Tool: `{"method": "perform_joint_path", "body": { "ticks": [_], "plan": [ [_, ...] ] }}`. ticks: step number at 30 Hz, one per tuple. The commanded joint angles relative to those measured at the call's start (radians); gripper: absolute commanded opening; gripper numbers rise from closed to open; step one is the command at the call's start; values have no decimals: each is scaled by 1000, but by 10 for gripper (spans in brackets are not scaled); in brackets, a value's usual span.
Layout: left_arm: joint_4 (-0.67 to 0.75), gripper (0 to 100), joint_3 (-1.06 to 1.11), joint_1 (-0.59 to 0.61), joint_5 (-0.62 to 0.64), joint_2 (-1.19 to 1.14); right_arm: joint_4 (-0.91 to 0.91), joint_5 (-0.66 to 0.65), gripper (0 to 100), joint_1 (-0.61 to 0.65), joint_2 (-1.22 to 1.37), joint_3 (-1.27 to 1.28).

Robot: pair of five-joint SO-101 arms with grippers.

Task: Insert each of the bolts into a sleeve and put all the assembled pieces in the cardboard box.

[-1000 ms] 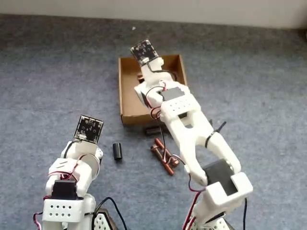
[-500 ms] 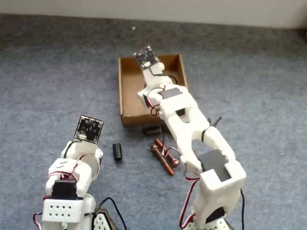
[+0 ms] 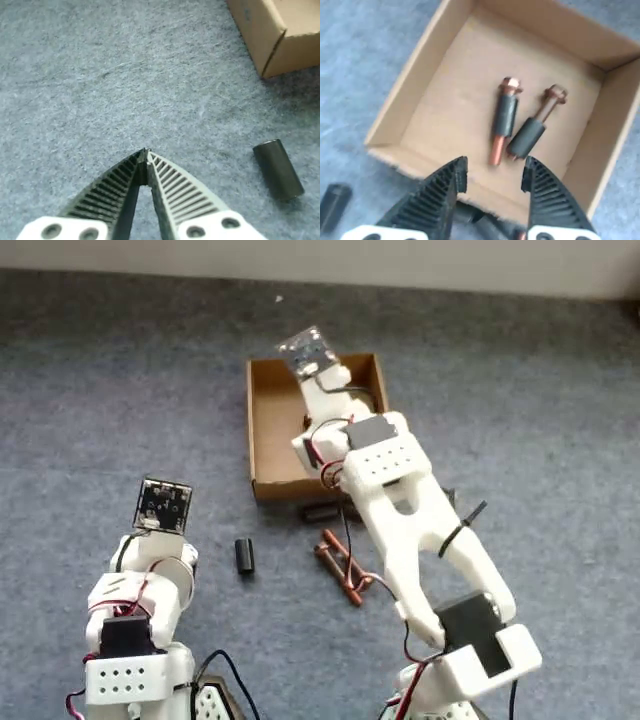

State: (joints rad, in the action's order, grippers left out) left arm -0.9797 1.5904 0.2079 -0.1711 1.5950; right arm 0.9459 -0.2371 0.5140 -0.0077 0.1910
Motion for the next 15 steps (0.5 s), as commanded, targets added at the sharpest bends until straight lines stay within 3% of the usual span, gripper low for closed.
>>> {"method": "perform_joint_path", "body": {
  "ticks": [1, 8, 15],
  "plan": [
    [20, 6, -56, 61, -9, 5, 114, -3, 166, 50, -96, -48],
    [25, 6, -79, 147, -6, 5, 214, 213, 166, 136, -116, -47],
    [25, 6, -84, 168, -6, 5, 232, 318, 166, 268, -108, -41]
  ]
}}
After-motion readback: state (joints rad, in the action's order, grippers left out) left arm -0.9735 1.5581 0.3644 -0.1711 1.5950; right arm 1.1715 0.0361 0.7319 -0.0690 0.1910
